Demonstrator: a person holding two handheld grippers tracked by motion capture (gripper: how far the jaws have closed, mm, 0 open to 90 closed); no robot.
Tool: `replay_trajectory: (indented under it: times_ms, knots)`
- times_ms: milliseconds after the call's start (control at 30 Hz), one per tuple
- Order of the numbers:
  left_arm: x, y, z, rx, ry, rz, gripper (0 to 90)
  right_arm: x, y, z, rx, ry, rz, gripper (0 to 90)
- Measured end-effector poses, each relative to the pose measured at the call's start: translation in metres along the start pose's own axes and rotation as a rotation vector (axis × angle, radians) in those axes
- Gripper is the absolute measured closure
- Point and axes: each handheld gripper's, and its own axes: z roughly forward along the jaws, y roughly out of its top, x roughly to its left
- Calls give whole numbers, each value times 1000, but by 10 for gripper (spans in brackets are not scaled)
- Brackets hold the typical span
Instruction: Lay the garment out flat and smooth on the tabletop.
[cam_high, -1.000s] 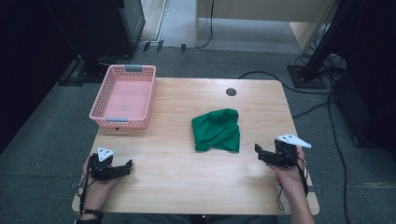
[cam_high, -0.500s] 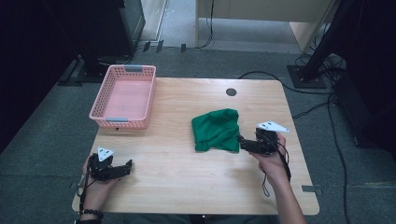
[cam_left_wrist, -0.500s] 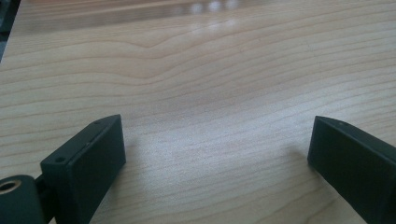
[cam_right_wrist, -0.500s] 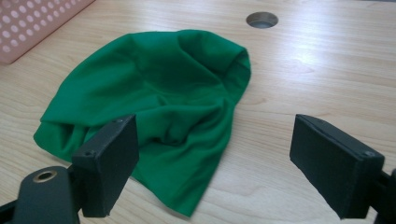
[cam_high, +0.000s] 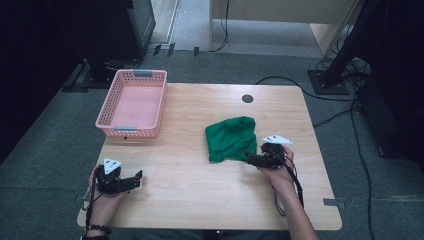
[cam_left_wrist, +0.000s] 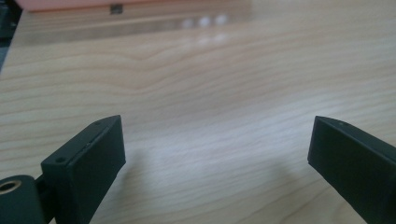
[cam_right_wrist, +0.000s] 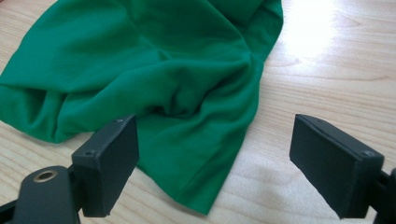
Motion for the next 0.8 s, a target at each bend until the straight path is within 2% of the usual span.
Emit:
replay_trajectory:
  times_ms: [67, 167, 233, 267, 367, 400, 433, 467, 567, 600, 700, 733, 800]
  knots:
    - [-8, 6, -2, -30, -17, -12, 43, -1, 1, 1, -4, -4, -6, 160]
    - [-24, 17, -2, -50, -47, 8, 43, -4, 3, 1, -10, 0, 7, 160]
    - [-29, 21, -2, -56, -60, 13, 43, -4, 3, 1, -13, 3, 13, 162]
    - [-40, 30, -1, -66, -79, 27, 44, -5, 3, 1, -14, 7, 15, 162]
    - [-56, 42, -1, -94, -124, 60, 44, -4, 4, 2, -13, 12, 17, 162]
    - [-56, 42, -1, -94, -124, 60, 44, -4, 4, 3, -12, 11, 17, 162]
    - [-67, 51, 0, -109, -155, 85, 44, -4, 3, 3, -11, 11, 18, 162]
    - [-72, 55, 0, -117, -167, 94, 43, -4, 3, 3, -10, 12, 20, 162]
    - [-80, 64, 2, -124, -188, 104, 44, -4, 3, 5, -8, 14, 27, 162]
    - [-87, 70, 4, -134, -201, 101, 43, -4, 3, 6, -5, 14, 31, 162]
    - [-93, 73, 6, -140, -212, 98, 44, -5, 3, 8, -3, 19, 36, 170]
    - [-99, 72, 9, -137, -222, 102, 44, -4, 1, 10, -1, 12, 45, 221]
    - [-104, 72, 12, -132, -223, 116, 44, -3, 0, 15, 3, 9, 51, 247]
